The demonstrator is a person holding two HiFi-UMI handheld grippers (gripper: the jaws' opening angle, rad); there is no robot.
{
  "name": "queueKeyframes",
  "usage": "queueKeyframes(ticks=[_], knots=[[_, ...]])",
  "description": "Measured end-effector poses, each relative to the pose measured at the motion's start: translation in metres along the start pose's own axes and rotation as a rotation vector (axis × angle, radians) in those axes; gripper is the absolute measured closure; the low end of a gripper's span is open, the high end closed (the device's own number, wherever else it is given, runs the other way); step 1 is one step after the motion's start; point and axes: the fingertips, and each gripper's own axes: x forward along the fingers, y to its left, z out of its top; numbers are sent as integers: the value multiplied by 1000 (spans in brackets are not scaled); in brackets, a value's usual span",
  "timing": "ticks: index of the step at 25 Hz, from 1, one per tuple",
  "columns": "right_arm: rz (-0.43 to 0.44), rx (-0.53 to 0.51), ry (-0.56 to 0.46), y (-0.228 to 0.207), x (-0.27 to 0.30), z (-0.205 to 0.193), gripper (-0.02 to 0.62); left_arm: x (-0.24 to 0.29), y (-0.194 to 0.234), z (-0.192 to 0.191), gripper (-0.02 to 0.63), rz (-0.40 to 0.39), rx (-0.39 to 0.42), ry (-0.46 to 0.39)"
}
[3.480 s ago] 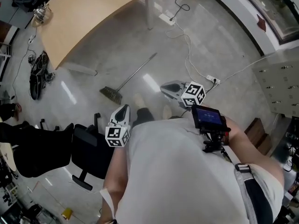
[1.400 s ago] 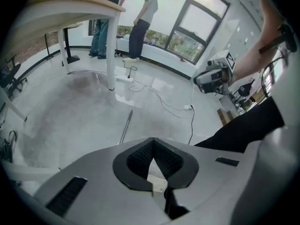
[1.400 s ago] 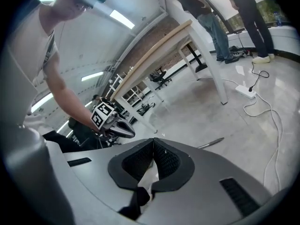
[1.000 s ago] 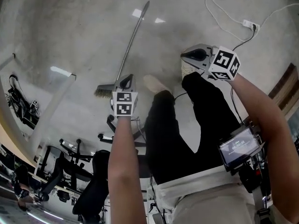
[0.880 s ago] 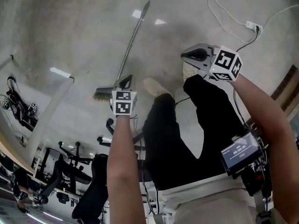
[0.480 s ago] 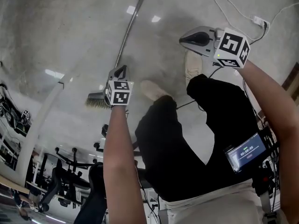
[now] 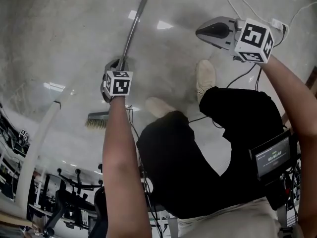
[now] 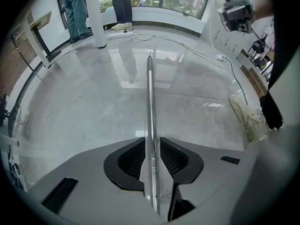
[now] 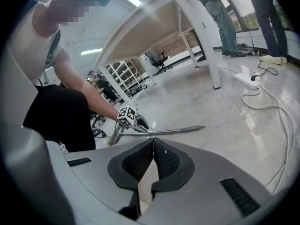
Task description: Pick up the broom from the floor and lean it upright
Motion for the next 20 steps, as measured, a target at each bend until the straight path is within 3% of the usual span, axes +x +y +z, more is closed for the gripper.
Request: queueKeyframes(ticks=[7, 12, 20], knots=[[-4, -19, 23, -3, 9, -8, 580, 28, -1, -8, 507, -22, 57, 77], [-11, -27, 36, 4, 0, -3, 580, 24, -2, -19, 530, -9, 20, 125], [-26, 10, 16, 22, -21, 23, 580, -59, -4, -5, 534, 46, 8, -40]])
